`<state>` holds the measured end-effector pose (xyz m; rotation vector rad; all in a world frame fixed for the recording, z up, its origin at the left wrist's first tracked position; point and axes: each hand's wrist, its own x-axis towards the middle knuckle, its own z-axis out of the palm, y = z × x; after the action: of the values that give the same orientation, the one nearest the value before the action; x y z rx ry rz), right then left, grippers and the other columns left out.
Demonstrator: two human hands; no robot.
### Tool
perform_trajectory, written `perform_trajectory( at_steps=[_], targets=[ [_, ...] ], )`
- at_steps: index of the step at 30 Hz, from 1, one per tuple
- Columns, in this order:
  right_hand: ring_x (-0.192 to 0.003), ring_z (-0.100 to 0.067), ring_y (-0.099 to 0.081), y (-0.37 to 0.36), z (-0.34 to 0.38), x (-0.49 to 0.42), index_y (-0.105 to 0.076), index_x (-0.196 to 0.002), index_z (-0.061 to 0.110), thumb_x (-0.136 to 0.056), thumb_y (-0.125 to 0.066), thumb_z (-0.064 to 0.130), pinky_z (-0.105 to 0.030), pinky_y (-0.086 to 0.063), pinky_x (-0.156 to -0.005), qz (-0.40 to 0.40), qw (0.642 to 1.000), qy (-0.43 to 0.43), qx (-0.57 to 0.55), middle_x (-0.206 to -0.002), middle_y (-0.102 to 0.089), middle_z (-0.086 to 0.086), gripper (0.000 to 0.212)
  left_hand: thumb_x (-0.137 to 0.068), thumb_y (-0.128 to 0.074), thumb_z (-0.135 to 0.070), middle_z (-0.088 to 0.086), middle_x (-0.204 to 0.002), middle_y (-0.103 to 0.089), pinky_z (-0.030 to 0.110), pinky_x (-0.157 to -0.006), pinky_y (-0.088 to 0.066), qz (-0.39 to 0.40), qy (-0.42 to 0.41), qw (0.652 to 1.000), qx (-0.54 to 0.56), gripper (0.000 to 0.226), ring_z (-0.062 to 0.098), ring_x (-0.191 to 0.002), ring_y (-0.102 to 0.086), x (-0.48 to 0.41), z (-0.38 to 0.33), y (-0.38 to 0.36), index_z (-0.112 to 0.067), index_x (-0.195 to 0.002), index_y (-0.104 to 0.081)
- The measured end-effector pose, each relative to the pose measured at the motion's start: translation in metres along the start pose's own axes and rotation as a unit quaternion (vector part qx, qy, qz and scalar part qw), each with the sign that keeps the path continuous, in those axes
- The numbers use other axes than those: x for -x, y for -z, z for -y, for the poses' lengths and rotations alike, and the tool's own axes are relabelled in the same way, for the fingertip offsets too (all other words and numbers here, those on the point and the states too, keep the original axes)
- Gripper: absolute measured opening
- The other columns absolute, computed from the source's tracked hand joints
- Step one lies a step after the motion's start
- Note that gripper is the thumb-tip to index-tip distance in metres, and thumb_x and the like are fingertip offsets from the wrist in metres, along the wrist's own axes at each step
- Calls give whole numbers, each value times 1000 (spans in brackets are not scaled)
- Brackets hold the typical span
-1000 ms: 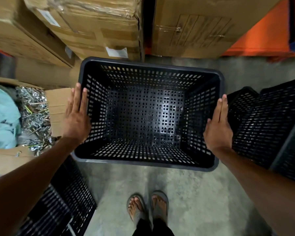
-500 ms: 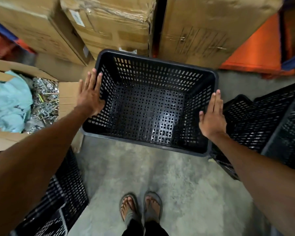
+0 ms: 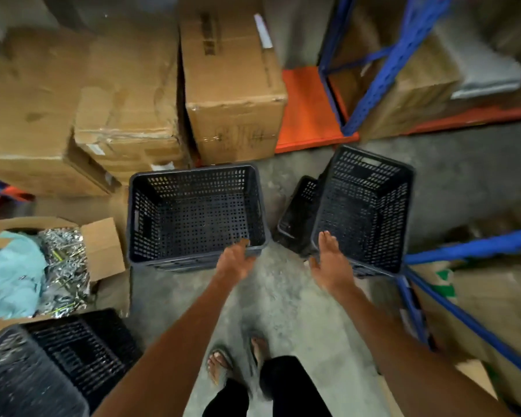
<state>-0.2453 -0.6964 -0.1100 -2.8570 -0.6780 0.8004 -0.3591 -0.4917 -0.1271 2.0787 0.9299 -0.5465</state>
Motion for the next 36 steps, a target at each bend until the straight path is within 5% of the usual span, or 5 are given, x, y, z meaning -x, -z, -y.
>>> perform_trajectory(
  at_steps=[7, 16, 24, 31, 36],
  targets=[
    [-152, -23, -5, 40, -138, 40, -6, -156, 8, -98, -40, 23, -33, -22, -118, -30, 989, -134, -61, -164, -4, -9, 69, -91, -51, -22, 15, -130, -61, 35, -97, -51, 21, -17, 999, -21, 51, 30, -118, -60, -4, -119, -44, -25, -142, -46],
    [-152, -26, 4, 94, -259, -136, -1, -155, 3, -100, -36, 20, -35, -14, -122, -27, 999, -35, -9, -163, 5, -12, 68, -95, -54, -31, 21, -140, -51, 41, -100, -46, -43, 170, 979, 103, 62, 38, -124, -54, -91, -213, -169, -11, -149, -31],
    [-151, -31, 1, 104, -326, -359, -4, -155, 2, -95, -45, 16, -40, -13, -123, -31, 993, 69, 96, -163, 2, -17, 74, -94, -58, -24, 22, -144, -44, 41, -108, -36, -100, 391, 855, 325, 69, 37, -130, -46, -163, -257, -305, -4, -150, -24],
    [-145, -40, -21, 94, -342, -512, -14, -153, 3, -94, -51, 28, -50, -17, -119, -38, 989, 79, 120, -156, -22, -25, 74, -82, -69, -17, 13, -129, -58, 48, -104, -46, -150, 515, 665, 519, 53, 31, -114, -58, -211, -250, -356, -14, -129, -44],
    [-99, -42, -61, 85, -347, -549, -46, -134, 13, -96, -52, 31, -42, -50, -81, 6, 993, 75, 86, -110, -64, -24, 42, -83, -64, -6, 3, -130, -60, 55, -103, -45, -178, 517, 636, 544, 49, 29, -118, -58, -214, -242, -374, -25, -125, -49]
  ],
)
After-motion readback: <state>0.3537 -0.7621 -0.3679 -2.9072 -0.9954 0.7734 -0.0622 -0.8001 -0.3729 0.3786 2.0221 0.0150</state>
